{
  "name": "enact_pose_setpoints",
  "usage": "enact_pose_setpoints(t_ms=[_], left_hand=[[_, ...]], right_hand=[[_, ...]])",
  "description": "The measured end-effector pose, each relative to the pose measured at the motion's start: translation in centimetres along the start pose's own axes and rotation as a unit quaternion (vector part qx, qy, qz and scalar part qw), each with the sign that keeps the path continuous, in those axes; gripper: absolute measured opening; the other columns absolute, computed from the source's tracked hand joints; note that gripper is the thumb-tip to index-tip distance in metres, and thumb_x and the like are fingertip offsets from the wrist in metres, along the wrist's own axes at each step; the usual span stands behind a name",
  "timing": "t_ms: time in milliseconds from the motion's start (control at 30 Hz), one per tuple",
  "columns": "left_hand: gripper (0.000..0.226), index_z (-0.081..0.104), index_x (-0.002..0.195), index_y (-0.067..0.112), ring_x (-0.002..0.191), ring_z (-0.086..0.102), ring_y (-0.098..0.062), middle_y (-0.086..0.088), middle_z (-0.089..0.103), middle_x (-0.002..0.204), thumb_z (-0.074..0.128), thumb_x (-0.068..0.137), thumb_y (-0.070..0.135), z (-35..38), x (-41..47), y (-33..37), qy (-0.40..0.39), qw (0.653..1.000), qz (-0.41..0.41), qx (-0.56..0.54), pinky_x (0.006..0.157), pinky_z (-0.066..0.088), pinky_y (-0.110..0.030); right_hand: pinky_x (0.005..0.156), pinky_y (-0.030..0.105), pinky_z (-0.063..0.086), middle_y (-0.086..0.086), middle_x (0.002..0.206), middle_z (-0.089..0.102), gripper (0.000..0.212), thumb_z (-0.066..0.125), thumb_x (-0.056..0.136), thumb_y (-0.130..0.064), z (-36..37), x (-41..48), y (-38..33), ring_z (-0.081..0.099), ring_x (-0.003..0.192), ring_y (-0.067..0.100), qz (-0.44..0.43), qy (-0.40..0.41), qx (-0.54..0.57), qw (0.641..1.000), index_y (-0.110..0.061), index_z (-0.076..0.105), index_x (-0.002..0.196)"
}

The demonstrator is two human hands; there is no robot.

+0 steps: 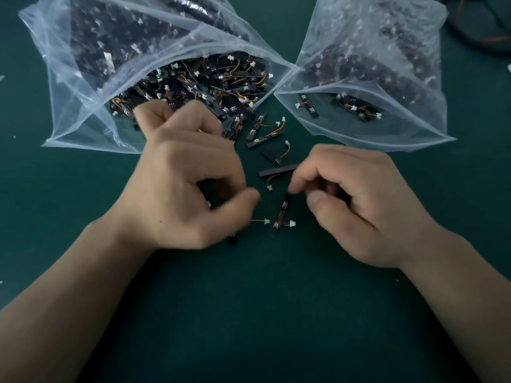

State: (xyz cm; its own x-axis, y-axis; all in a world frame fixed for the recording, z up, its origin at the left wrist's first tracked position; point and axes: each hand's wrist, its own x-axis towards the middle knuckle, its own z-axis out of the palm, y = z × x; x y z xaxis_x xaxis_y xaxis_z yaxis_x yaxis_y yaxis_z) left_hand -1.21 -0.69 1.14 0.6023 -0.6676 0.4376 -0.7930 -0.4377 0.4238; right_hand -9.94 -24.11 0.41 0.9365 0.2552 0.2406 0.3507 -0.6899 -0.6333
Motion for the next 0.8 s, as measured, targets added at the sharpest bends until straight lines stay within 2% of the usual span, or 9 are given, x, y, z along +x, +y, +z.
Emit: enact_pose_setpoints(t_ms=[33, 100, 167, 367, 467, 633, 733, 800], left_hand=[[0.032, 0.063, 0.053, 0.025, 0.086, 0.053, -0.018, 0.021, 0.055, 0.061, 0.077, 0.079, 0.037, 0.1, 0.0, 0.2, -0.032, 0.999, 0.019, 0.007, 0.091, 0.021, -0.048], [0.034, 0.064, 0.055, 0.026, 0.09, 0.051, -0.019, 0.019, 0.056, 0.061, 0.078, 0.078, 0.047, 0.2, 0.1, 0.6, -0.087, 0.995, 0.043, 0.019, 0.089, 0.022, -0.05], [0.03, 0.066, 0.058, 0.028, 0.092, 0.049, -0.018, 0.019, 0.057, 0.064, 0.076, 0.077, 0.049, 0.3, 0.1, 0.8, -0.116, 0.992, 0.046, 0.029, 0.089, 0.022, -0.05], [0.022, 0.067, 0.063, 0.031, 0.092, 0.048, -0.015, 0.018, 0.061, 0.071, 0.077, 0.08, 0.04, 0.3, -0.1, 0.9, -0.133, 0.99, 0.033, 0.008, 0.09, 0.022, -0.048], [0.021, 0.069, 0.066, 0.033, 0.092, 0.052, -0.015, 0.016, 0.063, 0.074, 0.079, 0.084, 0.039, 0.3, -0.2, 0.7, -0.12, 0.992, 0.019, -0.022, 0.092, 0.022, -0.046], [0.02, 0.073, 0.069, 0.033, 0.09, 0.056, -0.015, 0.016, 0.064, 0.074, 0.081, 0.086, 0.039, 0.6, -0.1, 0.8, -0.101, 0.994, 0.027, -0.028, 0.092, 0.024, -0.049], [0.017, 0.077, 0.072, 0.029, 0.088, 0.059, -0.016, 0.016, 0.066, 0.074, 0.073, 0.087, 0.036, 0.3, -0.2, 0.8, -0.079, 0.994, 0.022, -0.067, 0.092, 0.025, -0.05], [0.018, 0.078, 0.076, 0.024, 0.086, 0.061, -0.015, 0.017, 0.066, 0.076, 0.067, 0.088, 0.031, 0.0, -0.1, 0.6, -0.033, 0.996, -0.001, -0.085, 0.092, 0.026, -0.049]], right_hand=[[0.062, 0.028, 0.041, -0.017, 0.081, 0.056, 0.012, 0.06, 0.093, -0.028, 0.0, 0.0, -0.1, 0.055, 0.072, 0.009, 0.008, -0.008, -0.01, 1.0, -0.02, 0.068, 0.091], [0.064, 0.03, 0.044, -0.016, 0.081, 0.055, 0.03, 0.063, 0.091, -0.054, 0.1, 0.2, -0.5, 0.054, 0.075, 0.006, 0.011, -0.035, -0.053, 0.998, -0.024, 0.067, 0.09], [0.068, 0.031, 0.046, -0.016, 0.083, 0.055, 0.039, 0.065, 0.086, -0.064, 0.2, 0.4, -0.7, 0.052, 0.079, 0.005, 0.006, -0.057, -0.09, 0.994, -0.026, 0.069, 0.094], [0.071, 0.03, 0.047, -0.017, 0.086, 0.055, 0.022, 0.074, 0.087, -0.044, 0.1, 0.2, -0.1, 0.049, 0.08, 0.002, 0.013, -0.052, -0.064, 0.996, -0.026, 0.075, 0.1], [0.072, 0.031, 0.048, -0.018, 0.087, 0.055, 0.017, 0.073, 0.088, -0.041, 0.2, 0.2, -0.1, 0.052, 0.082, 0.003, 0.011, -0.053, -0.06, 0.997, -0.028, 0.075, 0.099], [0.076, 0.039, 0.052, -0.014, 0.094, 0.061, 0.012, 0.072, 0.091, -0.032, 0.2, 0.2, 0.3, 0.06, 0.089, 0.007, -0.008, -0.061, -0.053, 0.997, -0.031, 0.079, 0.101], [0.076, 0.035, 0.051, -0.016, 0.095, 0.062, 0.015, 0.073, 0.092, -0.022, 0.3, 0.2, 0.6, 0.061, 0.088, 0.006, -0.015, -0.061, -0.037, 0.997, -0.03, 0.081, 0.102], [0.072, 0.027, 0.047, -0.02, 0.093, 0.061, 0.013, 0.072, 0.093, -0.02, 0.2, 0.2, 0.7, 0.061, 0.084, 0.005, 0.001, -0.048, -0.013, 0.999, -0.028, 0.079, 0.102]])
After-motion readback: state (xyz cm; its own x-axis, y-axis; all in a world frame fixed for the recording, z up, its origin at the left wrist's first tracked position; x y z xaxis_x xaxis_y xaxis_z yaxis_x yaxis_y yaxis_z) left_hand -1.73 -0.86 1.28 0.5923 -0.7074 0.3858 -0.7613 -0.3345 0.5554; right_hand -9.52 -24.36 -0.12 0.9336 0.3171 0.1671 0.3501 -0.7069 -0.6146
